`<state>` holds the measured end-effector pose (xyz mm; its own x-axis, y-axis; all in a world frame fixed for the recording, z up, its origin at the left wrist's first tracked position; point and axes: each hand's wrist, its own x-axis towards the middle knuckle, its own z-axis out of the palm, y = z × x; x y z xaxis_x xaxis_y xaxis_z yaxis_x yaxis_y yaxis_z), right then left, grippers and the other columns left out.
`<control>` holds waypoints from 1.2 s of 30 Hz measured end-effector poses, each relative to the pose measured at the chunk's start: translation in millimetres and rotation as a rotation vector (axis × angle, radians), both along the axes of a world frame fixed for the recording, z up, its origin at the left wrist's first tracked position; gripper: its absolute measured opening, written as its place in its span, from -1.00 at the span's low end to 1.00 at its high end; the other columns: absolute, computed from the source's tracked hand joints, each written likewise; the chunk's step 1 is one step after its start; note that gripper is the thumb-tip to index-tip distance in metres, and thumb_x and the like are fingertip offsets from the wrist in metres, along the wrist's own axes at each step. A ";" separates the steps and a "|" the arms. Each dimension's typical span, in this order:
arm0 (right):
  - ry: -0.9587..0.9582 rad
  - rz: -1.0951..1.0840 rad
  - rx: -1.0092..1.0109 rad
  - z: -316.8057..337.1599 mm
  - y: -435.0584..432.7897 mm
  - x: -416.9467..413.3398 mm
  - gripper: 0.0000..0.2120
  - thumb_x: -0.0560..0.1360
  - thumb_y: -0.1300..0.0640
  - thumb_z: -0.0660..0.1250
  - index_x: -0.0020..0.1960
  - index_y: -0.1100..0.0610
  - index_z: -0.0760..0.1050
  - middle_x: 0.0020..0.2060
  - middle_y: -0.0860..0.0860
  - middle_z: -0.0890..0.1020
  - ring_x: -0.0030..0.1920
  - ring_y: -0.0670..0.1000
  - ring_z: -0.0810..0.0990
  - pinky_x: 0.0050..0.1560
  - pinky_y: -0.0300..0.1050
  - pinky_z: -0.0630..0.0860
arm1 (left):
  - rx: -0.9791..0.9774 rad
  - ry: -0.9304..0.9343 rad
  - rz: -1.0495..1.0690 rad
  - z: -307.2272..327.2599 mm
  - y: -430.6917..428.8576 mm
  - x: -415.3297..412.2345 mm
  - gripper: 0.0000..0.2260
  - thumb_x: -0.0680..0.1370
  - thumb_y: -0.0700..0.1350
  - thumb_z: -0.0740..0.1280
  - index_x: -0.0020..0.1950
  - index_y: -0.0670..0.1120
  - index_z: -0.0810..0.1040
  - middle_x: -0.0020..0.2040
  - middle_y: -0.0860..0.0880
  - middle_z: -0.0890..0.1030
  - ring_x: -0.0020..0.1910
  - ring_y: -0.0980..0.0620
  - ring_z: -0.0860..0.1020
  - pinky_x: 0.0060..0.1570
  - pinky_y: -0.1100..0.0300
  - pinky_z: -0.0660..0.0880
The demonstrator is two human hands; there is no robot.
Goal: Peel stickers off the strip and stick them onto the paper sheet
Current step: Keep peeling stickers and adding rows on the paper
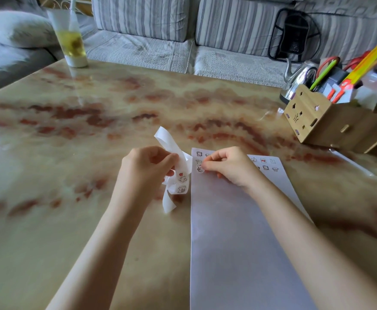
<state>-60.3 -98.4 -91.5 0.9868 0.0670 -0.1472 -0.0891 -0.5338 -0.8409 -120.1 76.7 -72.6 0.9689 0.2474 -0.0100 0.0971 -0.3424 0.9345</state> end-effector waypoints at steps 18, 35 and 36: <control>-0.054 -0.035 -0.027 -12.6 4.4 0.1 -0.95 0.40 0.19 0.44 -0.23 0.07 0.63 -0.37 -0.05 0.59 -0.42 -0.11 0.44 -0.35 -0.24 0.37 | -0.008 -0.011 0.002 -0.8 0.1 1.0 -0.88 0.48 -0.10 0.36 -0.23 -0.05 0.65 -0.35 0.00 0.65 -0.54 0.21 0.43 -0.59 0.38 0.35; -0.148 -0.062 -0.049 -26.9 3.4 1.1 -0.90 0.38 0.15 0.48 -0.19 0.01 0.57 -0.42 -0.14 0.51 -0.41 -0.17 0.43 -0.32 -0.23 0.33 | 0.007 -0.012 0.000 -2.8 0.4 1.6 -0.86 0.49 -0.09 0.35 -0.25 -0.02 0.64 -0.36 0.02 0.65 -0.53 0.20 0.44 -0.56 0.39 0.36; -0.147 -0.065 -0.054 -26.6 3.4 2.0 -0.86 0.38 0.15 0.48 -0.14 0.01 0.54 -0.40 -0.13 0.50 -0.40 -0.16 0.44 -0.32 -0.21 0.34 | 0.010 -0.012 -0.001 -2.8 0.5 1.5 -0.86 0.49 -0.09 0.35 -0.25 -0.02 0.64 -0.36 0.02 0.65 -0.53 0.21 0.44 -0.55 0.40 0.36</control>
